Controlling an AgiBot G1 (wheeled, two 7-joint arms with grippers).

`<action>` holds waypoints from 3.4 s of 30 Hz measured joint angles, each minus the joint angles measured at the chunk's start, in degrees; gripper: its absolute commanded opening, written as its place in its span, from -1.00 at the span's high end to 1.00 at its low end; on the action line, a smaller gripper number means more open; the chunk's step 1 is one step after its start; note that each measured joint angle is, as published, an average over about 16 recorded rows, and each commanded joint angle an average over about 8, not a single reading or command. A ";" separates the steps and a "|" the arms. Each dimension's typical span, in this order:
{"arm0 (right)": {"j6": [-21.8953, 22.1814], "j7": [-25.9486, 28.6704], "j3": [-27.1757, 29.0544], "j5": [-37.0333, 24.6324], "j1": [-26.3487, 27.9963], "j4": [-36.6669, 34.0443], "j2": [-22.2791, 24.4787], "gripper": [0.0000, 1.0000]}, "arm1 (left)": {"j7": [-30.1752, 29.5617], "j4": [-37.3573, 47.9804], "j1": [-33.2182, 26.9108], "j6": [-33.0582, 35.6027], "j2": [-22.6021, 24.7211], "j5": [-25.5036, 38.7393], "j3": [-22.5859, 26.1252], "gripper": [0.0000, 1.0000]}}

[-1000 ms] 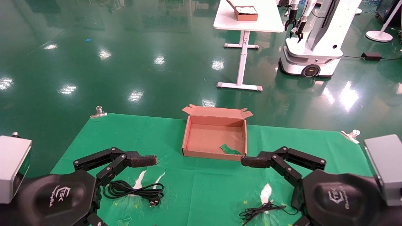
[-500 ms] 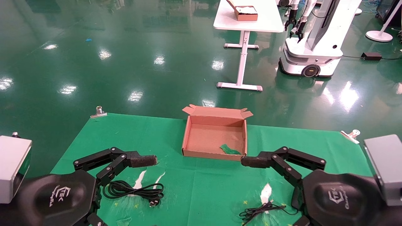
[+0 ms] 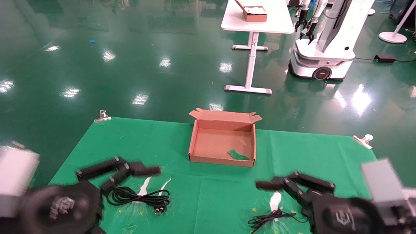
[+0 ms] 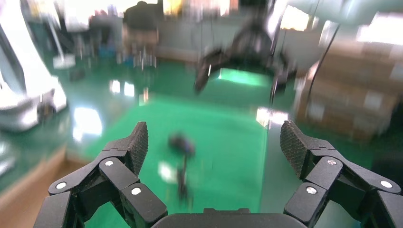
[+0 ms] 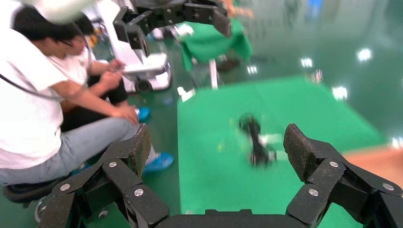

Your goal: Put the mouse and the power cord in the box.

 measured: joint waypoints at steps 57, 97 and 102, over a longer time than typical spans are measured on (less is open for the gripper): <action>-1.26 14.36 -10.28 -20.41 8.93 2.58 4.08 -1.00 | -30.17 7.42 -13.74 -16.62 25.60 83.06 25.73 -1.00; 4.07 -1.97 -29.38 -59.10 31.62 -36.92 -30.62 -1.00 | -29.35 8.56 -13.71 -17.45 26.14 82.74 25.83 -1.00; 6.06 -6.13 -30.60 -60.91 33.89 -45.72 -35.46 -1.00 | -29.35 8.56 -13.71 -17.45 26.14 82.74 25.83 -1.00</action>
